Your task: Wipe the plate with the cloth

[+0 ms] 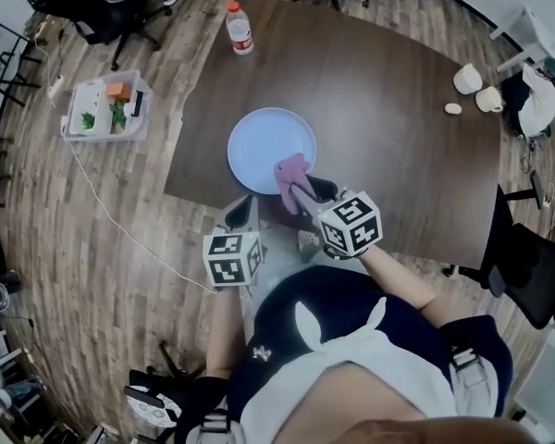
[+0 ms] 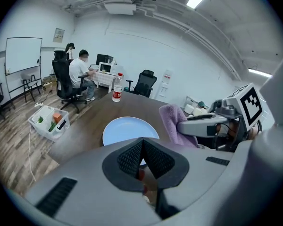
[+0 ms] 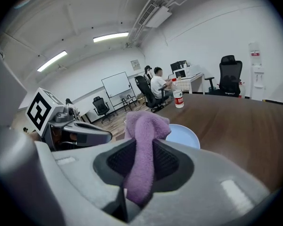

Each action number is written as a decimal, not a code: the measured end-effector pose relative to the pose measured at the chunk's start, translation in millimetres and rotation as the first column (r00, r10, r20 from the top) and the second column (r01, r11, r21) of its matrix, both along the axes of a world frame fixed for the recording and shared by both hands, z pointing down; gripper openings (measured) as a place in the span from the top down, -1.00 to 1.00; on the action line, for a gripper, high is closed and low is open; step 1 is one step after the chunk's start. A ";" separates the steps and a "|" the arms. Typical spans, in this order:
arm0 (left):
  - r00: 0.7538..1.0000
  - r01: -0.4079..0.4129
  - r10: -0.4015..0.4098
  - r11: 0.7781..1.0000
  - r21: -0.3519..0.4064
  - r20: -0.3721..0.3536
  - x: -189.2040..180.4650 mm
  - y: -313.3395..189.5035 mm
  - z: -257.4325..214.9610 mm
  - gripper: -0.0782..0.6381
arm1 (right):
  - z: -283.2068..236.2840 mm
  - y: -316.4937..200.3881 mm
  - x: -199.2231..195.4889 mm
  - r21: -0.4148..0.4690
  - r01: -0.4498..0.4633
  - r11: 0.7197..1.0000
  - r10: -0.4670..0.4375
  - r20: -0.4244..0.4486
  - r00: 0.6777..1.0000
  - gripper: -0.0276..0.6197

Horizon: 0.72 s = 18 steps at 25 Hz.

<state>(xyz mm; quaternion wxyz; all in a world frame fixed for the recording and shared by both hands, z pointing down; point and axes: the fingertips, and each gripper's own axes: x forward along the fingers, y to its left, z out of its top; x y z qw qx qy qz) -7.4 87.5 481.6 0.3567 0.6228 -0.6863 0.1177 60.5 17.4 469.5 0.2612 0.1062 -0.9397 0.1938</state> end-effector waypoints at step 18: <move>0.995 -0.096 0.094 0.994 -0.042 -0.043 -77.9 -47.4 27.6 0.77 | 19.5 -54.1 -60.5 0.069 -0.101 0.992 0.109 -0.123 0.986 0.60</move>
